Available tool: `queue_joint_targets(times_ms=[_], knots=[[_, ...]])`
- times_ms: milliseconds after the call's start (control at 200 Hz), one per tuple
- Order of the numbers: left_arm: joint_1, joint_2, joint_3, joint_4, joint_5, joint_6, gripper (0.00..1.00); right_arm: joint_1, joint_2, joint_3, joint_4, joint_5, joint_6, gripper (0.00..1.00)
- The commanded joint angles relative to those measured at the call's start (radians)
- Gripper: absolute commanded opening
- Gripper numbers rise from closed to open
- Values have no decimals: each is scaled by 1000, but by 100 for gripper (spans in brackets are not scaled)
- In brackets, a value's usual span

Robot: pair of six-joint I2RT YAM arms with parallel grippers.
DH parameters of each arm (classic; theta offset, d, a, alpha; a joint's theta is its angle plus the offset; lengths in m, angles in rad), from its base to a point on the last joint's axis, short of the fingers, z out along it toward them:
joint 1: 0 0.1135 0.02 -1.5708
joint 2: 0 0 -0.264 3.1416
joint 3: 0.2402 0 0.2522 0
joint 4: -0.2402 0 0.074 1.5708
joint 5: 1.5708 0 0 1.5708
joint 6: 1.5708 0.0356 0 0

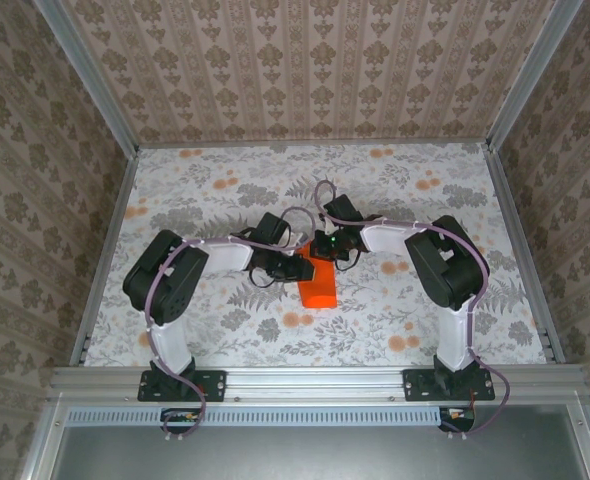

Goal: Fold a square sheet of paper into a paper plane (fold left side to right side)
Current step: First fold the square sheet of paper in half at the center of the table.

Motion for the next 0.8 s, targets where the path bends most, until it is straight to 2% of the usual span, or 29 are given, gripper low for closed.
queue_joint_targets(times_ms=[0,795], knots=[[-19,-18,-58,-115,-21,14,26,-9,57,-5,-110,76,-24,3],[-78,-232,-278,-77,-2,-30,26,-18,69,-9,-120,74,-24,3]])
